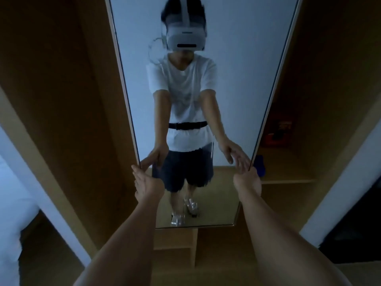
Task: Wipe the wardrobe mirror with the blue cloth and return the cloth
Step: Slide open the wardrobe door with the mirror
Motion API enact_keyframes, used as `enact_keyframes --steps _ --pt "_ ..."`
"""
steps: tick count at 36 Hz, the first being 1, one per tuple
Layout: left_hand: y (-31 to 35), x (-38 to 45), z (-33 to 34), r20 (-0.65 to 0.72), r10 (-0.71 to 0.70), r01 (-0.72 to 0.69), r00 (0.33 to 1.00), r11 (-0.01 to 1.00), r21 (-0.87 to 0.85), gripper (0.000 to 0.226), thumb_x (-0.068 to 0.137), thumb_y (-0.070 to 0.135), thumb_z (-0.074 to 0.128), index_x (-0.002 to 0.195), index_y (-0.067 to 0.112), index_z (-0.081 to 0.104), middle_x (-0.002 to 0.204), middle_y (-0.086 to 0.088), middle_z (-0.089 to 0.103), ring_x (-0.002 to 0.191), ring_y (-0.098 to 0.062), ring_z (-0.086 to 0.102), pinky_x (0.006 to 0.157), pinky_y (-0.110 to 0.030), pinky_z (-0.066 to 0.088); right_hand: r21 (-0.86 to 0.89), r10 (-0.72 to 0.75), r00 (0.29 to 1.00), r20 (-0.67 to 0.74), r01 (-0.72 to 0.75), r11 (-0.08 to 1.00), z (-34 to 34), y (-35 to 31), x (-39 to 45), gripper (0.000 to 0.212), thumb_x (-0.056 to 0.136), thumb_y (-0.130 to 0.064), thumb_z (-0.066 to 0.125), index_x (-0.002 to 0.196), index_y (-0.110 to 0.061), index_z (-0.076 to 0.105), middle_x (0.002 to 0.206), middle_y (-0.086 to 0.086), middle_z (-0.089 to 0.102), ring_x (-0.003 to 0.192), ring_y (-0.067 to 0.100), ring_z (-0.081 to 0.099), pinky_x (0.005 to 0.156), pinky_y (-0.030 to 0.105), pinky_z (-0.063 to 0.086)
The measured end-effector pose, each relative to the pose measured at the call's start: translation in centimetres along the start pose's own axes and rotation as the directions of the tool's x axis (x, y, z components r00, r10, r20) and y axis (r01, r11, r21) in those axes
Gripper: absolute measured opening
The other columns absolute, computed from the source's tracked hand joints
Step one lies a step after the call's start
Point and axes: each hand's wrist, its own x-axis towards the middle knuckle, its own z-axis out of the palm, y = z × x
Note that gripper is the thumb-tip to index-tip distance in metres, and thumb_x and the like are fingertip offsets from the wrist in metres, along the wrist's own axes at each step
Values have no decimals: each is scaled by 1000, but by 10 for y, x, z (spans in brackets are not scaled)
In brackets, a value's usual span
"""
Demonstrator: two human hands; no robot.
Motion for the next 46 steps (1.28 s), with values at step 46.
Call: enact_keyframes --steps 46 --pt "16 13 59 -70 -162 162 984 987 -2 65 91 12 47 146 8 13 149 -17 24 131 -36 33 105 -48 35 -221 -101 991 92 120 968 5 -11 57 56 88 -14 52 139 -19 29 120 9 57 102 28 57 85 45 51"
